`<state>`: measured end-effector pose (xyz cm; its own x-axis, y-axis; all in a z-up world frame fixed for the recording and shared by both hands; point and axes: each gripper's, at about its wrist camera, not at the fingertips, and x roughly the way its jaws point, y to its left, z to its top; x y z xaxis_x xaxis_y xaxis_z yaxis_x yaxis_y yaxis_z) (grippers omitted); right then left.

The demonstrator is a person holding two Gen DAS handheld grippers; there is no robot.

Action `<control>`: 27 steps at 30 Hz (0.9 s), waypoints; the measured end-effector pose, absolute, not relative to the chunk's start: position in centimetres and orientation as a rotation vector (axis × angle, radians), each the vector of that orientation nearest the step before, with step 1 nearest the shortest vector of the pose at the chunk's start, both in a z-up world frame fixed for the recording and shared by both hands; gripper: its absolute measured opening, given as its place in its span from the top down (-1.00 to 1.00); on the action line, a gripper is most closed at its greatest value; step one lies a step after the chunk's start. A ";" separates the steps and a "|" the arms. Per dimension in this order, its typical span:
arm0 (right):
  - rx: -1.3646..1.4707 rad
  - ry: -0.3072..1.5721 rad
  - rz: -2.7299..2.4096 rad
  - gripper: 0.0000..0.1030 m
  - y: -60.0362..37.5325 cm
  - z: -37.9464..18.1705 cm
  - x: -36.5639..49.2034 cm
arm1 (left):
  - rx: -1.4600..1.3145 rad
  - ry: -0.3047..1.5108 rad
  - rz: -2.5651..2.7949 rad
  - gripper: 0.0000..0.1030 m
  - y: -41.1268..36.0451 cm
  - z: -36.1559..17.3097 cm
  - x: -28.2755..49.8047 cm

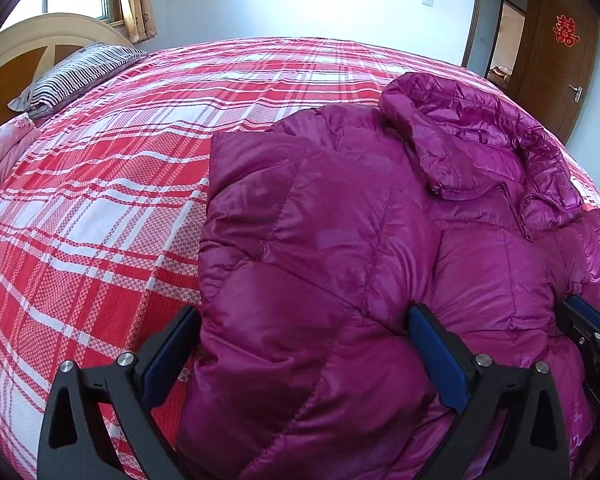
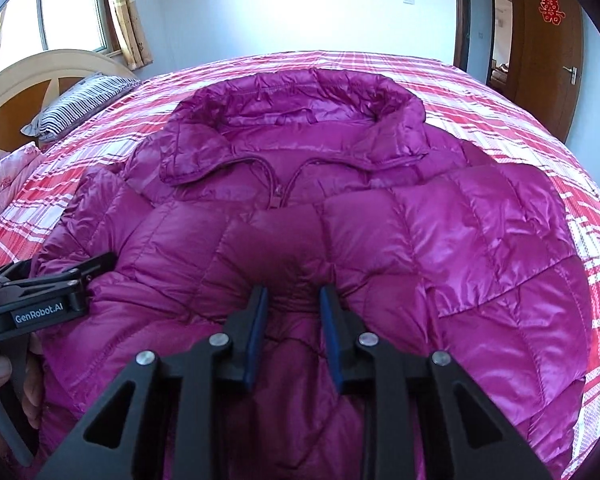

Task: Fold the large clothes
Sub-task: 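Grasp the jacket side edge with the left tool while the right tool grips the hem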

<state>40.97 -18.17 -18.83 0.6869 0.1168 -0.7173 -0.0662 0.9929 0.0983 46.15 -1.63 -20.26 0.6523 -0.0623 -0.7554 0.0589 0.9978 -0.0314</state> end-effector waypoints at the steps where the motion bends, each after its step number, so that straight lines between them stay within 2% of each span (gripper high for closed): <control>1: 0.059 0.806 0.099 0.46 -18.1 -18.8 41.0 | -0.003 0.858 -0.069 -0.99 -1.7 -20.3 46.1; 8: 0.085 0.799 0.112 0.46 -18.4 -18.8 40.8 | -0.017 0.838 -0.075 -0.98 -0.7 -18.7 45.5; 12: 0.108 0.793 0.125 0.45 -18.7 -18.8 40.8 | 0.075 0.682 -0.082 -0.98 -1.9 -13.4 44.4; 15: 0.128 0.788 0.136 0.45 -19.0 -18.9 40.7 | 0.096 0.647 -0.165 -0.98 -4.0 -10.4 46.2; 19: 0.132 0.784 0.139 0.45 -19.0 -18.9 40.7 | 0.202 0.622 -0.157 -0.98 -7.9 -10.1 50.7; 26: 0.137 0.786 0.141 0.45 -19.1 -18.8 40.6 | 0.287 0.684 -0.249 -0.98 -12.6 -12.5 57.6; 27: 0.138 0.785 0.142 0.45 -19.1 -18.8 40.6 | 0.317 0.676 -0.231 -0.85 -13.1 -13.0 58.1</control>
